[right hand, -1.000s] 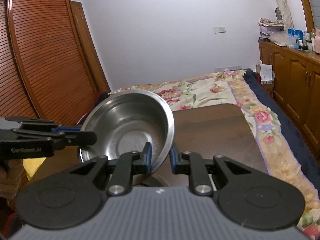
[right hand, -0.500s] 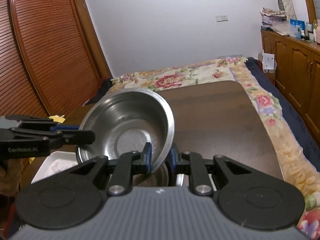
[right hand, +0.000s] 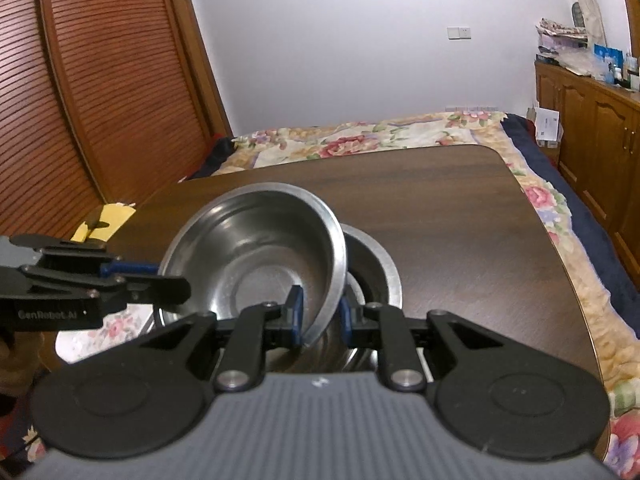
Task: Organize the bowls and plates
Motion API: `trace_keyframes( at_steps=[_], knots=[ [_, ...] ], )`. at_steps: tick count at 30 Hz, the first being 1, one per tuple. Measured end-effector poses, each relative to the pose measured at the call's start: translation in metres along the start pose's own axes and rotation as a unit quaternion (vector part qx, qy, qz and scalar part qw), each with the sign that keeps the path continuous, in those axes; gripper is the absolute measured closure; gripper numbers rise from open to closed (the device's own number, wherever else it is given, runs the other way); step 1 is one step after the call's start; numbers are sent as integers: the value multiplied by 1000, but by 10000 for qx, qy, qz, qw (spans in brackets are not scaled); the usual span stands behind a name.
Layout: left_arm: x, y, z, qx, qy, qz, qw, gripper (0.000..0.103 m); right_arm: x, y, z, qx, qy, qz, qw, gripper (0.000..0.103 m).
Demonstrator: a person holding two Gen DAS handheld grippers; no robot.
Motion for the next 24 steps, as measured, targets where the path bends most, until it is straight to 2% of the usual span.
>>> trace_keyframes(
  at_steps=[14, 21, 24],
  knots=[
    [-3, -5, 12, 88, 120, 176, 9997, 78, -3, -7, 4, -3, -128, -109, 9999, 82],
    [-6, -8, 16, 88, 163, 220, 9996, 76, 1, -7, 5, -29, -309, -374, 9988, 82],
    [-6, -9, 18, 53, 218, 239, 9995, 76, 6, -8, 4, -59, -447, -705, 9965, 82]
  ],
)
Point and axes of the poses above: each gripper's, at about its wrist camera, not at the fingertips, and z roughly the way its jaws point, x to its left, y to its top, the point moved 5 cm from there along z, roughly the way its jaws point, and after that the axes turned 9 degrees about -z, right-handed, at the moved point
